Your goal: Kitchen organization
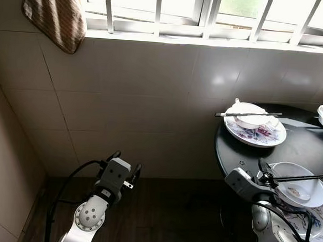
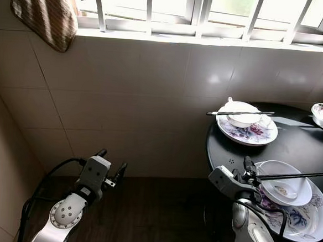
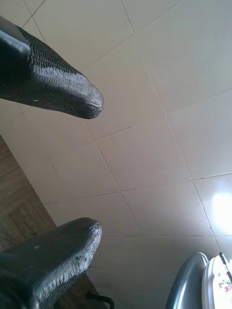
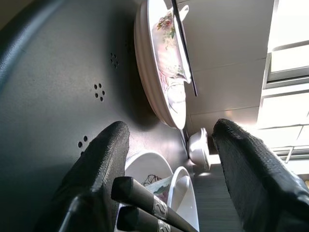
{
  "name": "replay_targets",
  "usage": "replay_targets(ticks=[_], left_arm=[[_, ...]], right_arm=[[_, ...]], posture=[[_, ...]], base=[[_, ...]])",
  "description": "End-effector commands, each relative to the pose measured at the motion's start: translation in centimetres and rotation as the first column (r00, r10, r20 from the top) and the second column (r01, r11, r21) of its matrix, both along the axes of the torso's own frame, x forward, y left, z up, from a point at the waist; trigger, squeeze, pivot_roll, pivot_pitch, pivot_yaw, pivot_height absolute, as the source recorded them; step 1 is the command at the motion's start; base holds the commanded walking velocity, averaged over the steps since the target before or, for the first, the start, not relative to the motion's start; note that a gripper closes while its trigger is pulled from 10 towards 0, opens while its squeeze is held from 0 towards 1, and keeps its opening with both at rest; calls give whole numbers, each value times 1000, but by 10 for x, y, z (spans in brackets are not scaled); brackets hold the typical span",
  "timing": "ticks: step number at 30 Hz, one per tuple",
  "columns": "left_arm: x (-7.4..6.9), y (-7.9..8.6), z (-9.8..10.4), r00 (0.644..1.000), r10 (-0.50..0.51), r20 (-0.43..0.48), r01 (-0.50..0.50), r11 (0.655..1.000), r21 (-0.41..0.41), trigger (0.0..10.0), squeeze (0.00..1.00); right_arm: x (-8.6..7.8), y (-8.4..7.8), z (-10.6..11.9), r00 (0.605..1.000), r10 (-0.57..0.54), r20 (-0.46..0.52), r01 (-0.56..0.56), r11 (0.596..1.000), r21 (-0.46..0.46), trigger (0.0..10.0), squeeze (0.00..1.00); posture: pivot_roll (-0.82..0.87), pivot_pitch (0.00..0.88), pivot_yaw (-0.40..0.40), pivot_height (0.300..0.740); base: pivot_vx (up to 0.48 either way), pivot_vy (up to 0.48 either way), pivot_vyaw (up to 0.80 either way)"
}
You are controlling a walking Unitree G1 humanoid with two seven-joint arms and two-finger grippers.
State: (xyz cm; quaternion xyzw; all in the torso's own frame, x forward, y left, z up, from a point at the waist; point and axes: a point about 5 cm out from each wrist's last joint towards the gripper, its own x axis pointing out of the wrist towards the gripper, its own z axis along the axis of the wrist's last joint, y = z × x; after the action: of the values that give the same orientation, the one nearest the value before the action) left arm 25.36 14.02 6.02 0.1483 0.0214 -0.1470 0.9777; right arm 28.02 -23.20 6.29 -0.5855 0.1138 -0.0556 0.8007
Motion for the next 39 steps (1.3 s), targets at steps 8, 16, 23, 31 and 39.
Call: replay_targets(ticks=[8, 16, 23, 31, 39], left_arm=[[1, 0, -1, 1000, 9, -4, -9, 1000, -9, 10000, 0], [1, -2, -1, 1000, 9, -6, -9, 1000, -14, 10000, 0], [1, -3, -1, 1000, 11, -7, -11, 1000, -19, 10000, 0], [1, -3, -2, 1000, 13, -7, -13, 1000, -23, 10000, 0], [0, -4, -2, 1000, 15, -8, -15, 1000, -26, 10000, 0]], right_arm=[[-3, -4, -1, 1000, -20, -7, 20, 998, -62, 10000, 0], [-6, -7, 0, 999, -35, 14, 36, 993, -117, 10000, 0], [-5, -10, 2, 998, -49, 35, 54, 986, -156, 10000, 0], [-7, -9, 2, 998, -52, 36, 58, 983, -172, 10000, 0], [-12, -12, -2, 997, -76, 19, 78, 982, -171, 10000, 0]], posture=[[-41, 0, -48, 740], [-48, 0, -49, 740], [-48, 0, -53, 740], [-48, 0, -55, 740], [-56, 0, -57, 740]], base=[[0, 0, 0], [0, 0, 0], [0, 0, 0], [0, 0, 0], [0, 0, 0]])
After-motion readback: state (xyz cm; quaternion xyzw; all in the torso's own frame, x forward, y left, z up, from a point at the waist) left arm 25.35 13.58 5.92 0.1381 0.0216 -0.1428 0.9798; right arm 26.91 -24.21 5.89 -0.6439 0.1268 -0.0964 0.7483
